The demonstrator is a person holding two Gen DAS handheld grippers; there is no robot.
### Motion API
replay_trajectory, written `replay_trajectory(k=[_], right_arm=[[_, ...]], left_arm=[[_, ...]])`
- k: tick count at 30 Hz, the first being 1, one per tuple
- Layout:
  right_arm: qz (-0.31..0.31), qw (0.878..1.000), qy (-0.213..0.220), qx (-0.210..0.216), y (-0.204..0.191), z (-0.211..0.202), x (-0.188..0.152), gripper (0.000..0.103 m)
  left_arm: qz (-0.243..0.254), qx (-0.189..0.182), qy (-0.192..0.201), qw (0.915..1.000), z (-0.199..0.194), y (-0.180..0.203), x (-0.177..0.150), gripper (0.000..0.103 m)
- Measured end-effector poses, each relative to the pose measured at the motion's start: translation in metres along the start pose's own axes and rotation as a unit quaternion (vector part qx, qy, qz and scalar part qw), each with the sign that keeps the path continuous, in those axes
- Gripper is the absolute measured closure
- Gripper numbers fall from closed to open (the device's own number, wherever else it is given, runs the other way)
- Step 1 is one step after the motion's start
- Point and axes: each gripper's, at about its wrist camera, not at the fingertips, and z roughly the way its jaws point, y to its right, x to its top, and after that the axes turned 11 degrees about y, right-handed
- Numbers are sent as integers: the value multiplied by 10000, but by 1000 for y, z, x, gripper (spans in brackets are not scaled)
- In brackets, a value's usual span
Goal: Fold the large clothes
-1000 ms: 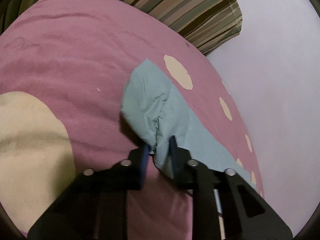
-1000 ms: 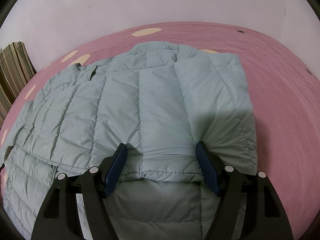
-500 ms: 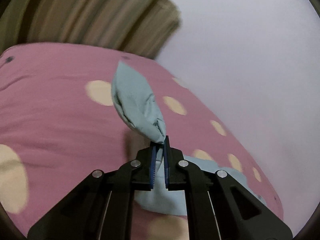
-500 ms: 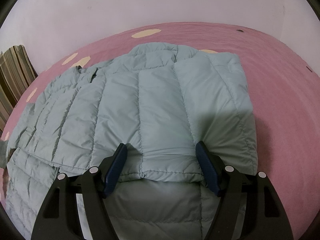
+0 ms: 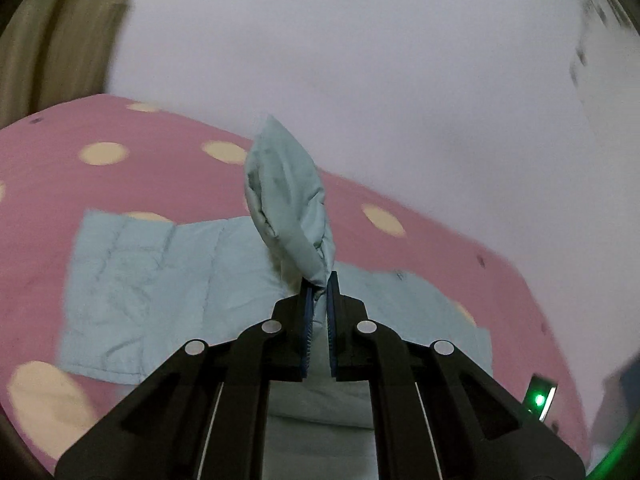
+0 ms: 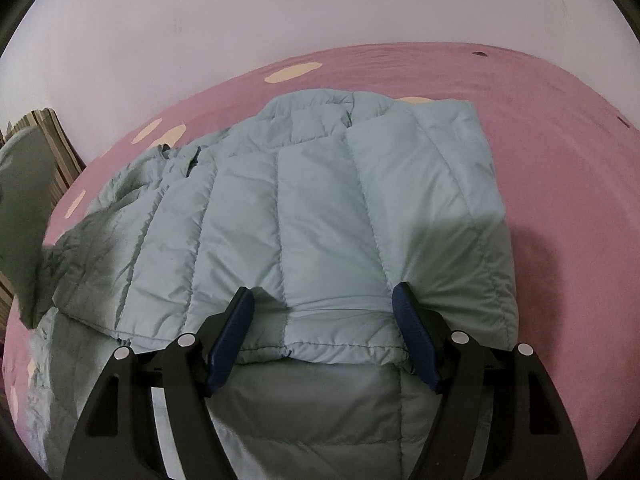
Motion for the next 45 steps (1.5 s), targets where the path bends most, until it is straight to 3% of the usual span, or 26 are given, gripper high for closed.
replay_trajectory(k=[3, 9, 17, 19, 21, 26, 31, 38, 43, 45], right_arm=[[54, 10000, 10, 49, 2, 0, -1, 31], [125, 9998, 26, 119, 3, -1, -2, 29], [181, 9997, 40, 162, 5, -1, -2, 29], [181, 9997, 41, 161, 5, -1, -2, 29], [178, 9997, 39, 156, 5, -1, -3, 29], [225, 9996, 32, 189, 7, -4, -2, 29], [587, 9976, 95, 352, 15, -16, 3, 29], [1114, 9903, 159, 811, -1, -36, 26, 29], [999, 9915, -288, 787, -34, -3, 37, 29], [1039, 9900, -518, 798, -40, 12, 34, 41]], left_arm=[[420, -110, -339, 9985, 27, 34, -28, 97], [845, -147, -901, 9922, 58, 59, -73, 97], [1051, -131, -1142, 9878, 51, 72, -102, 95], [1040, -166, -1150, 9878, 47, 73, -101, 87], [1056, -249, -1098, 9880, 38, 76, -98, 64], [1121, -444, -1003, 9876, 6, 81, -92, 46], [1045, -300, -873, 9902, -27, 49, -76, 45], [1069, 542, -442, 9918, -69, -27, -52, 42], [733, 1007, -332, 9917, -85, -76, -42, 42], [609, 1115, -324, 9914, -88, -90, -38, 41]])
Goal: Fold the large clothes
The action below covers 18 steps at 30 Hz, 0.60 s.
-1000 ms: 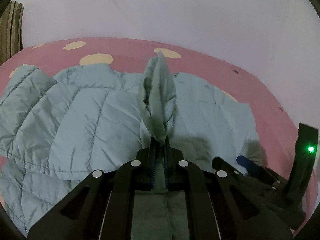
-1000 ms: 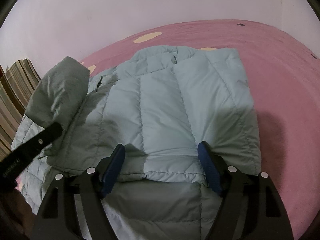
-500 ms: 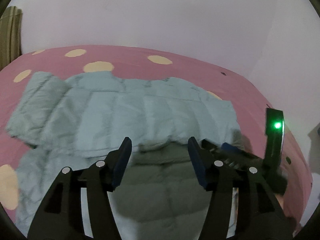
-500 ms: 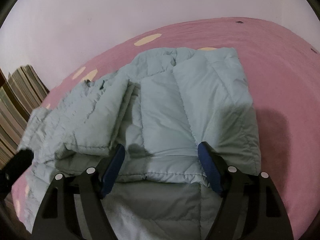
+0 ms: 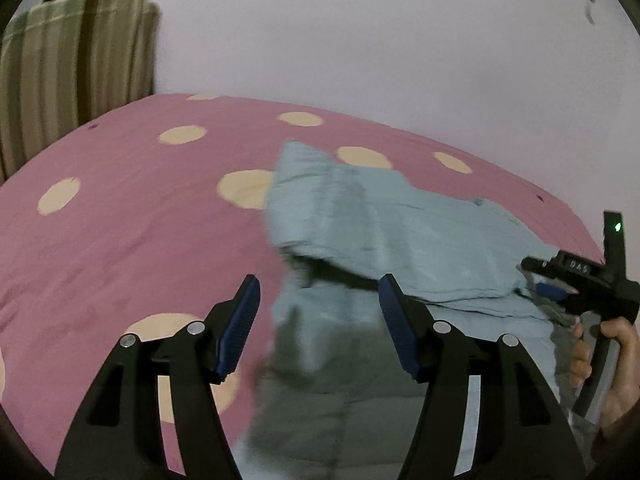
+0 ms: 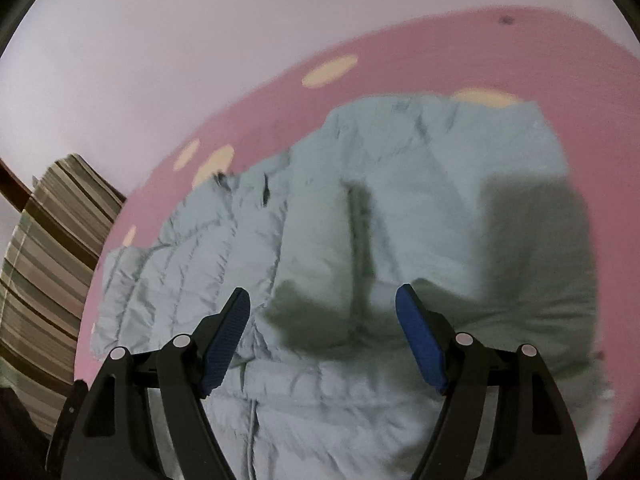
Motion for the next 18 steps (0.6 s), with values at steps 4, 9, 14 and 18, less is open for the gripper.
replay_trajectory(k=[4, 9, 14, 18], right_arm=[[-240, 9995, -179, 50, -14, 13, -7, 83], [-564, 9976, 368, -132, -17, -19, 6, 87], [-662, 9949, 560, -518, 12, -38, 21, 87], [-578, 9946, 345, -788, 45, -31, 21, 87]], left_arm=[[-22, 188, 21, 9998, 2, -18, 5, 41], [-159, 178, 135, 9996, 7, -26, 21, 40], [-77, 93, 47, 9999, 24, -13, 27, 39], [-55, 34, -238, 9997, 46, -2, 21, 39]])
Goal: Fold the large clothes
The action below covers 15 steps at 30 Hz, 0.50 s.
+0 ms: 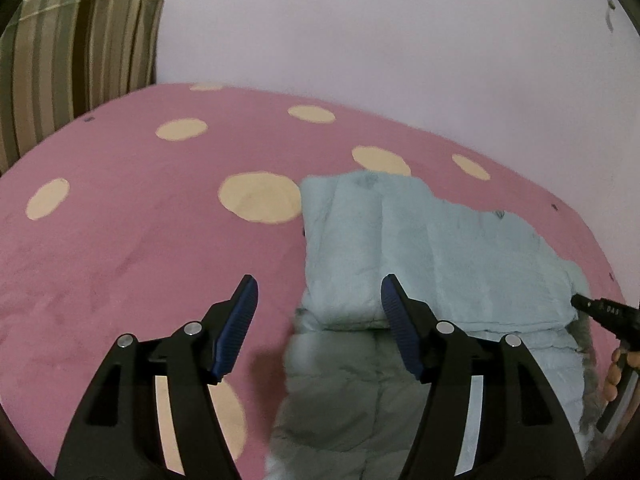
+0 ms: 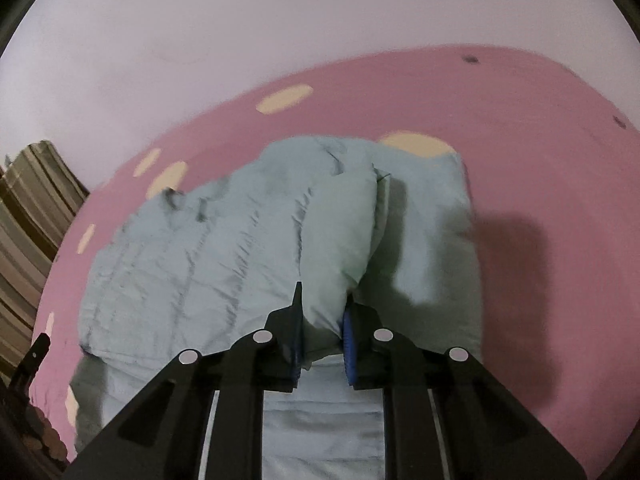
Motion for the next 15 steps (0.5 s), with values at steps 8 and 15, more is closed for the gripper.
replay_trajectory(k=[8, 15], right_arm=[[1, 9998, -211, -22, 19, 7, -10, 66], [-141, 9990, 417, 27, -4, -18, 18, 50]], left_arm=[[287, 31, -346, 9990, 27, 17, -10, 39], [422, 4, -225, 9989, 40, 31, 10, 39]])
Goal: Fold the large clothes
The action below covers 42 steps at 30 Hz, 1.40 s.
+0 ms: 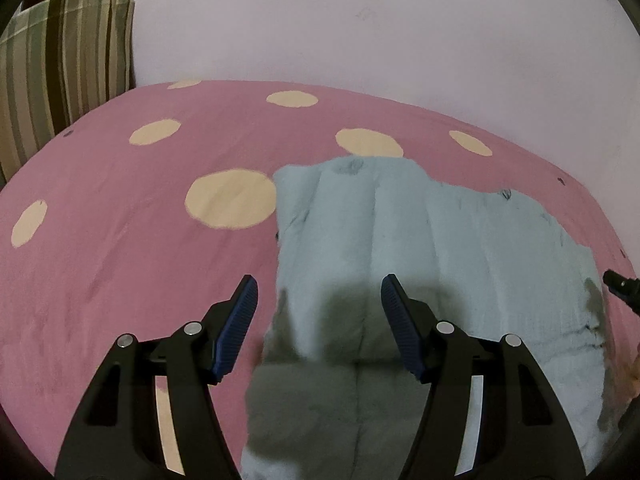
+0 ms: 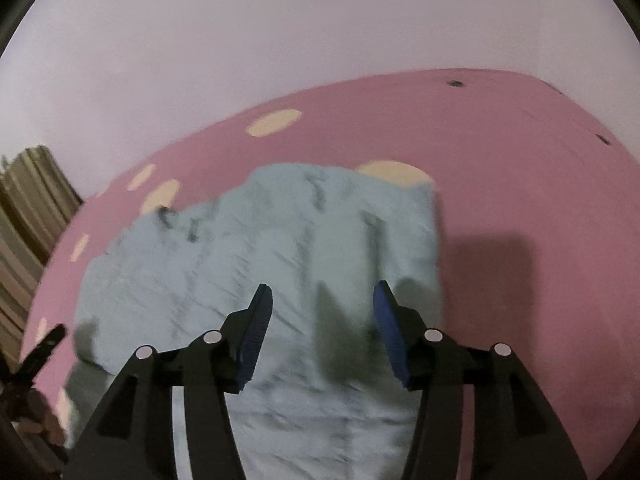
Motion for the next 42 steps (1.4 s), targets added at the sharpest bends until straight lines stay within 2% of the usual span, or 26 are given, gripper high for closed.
replay_trajectory(k=[3, 5, 10, 13, 17, 22, 25, 27, 30, 35, 39, 42], right_arm=[[-173, 9997, -62, 172, -18, 22, 7, 50], [-318, 9992, -139, 212, -29, 42, 8, 50], [-362, 9978, -559, -46, -30, 90, 0, 50], [-396, 9957, -839, -43, -24, 109, -11, 50], [-527, 9953, -815, -51, -27, 109, -12, 50], [-633, 9962, -584, -131, -36, 81, -6, 50], [-651, 9971, -387, -30, -41, 53, -10, 50], [-706, 9969, -356, 31, -44, 42, -17, 50], [-821, 9956, -446, -97, -44, 43, -32, 50], [-871, 9939, -649, -188, -40, 62, -52, 49], [-885, 9943, -551, -218, -40, 64, -59, 49], [-920, 9942, -504, -237, -41, 62, -57, 49]], left_arm=[[52, -133, 69, 9999, 15, 12, 13, 39], [66, -79, -5, 9999, 29, 16, 16, 39], [96, 248, -484, 9985, 71, 11, 6, 39], [149, 317, -705, 9969, 86, 9, -4, 38], [112, 314, -796, 9963, 94, 7, -12, 38], [98, 414, -559, 9975, 68, 7, -1, 38], [-17, 122, -272, 9996, 37, 17, 2, 38], [28, -123, -234, 9996, 28, 30, 1, 38], [200, -325, -327, 9987, 29, 49, -8, 38], [498, -188, -690, 9962, 55, 60, -33, 36], [608, -97, -717, 9955, 63, 64, -41, 36], [680, -20, -679, 9954, 58, 66, -35, 37]])
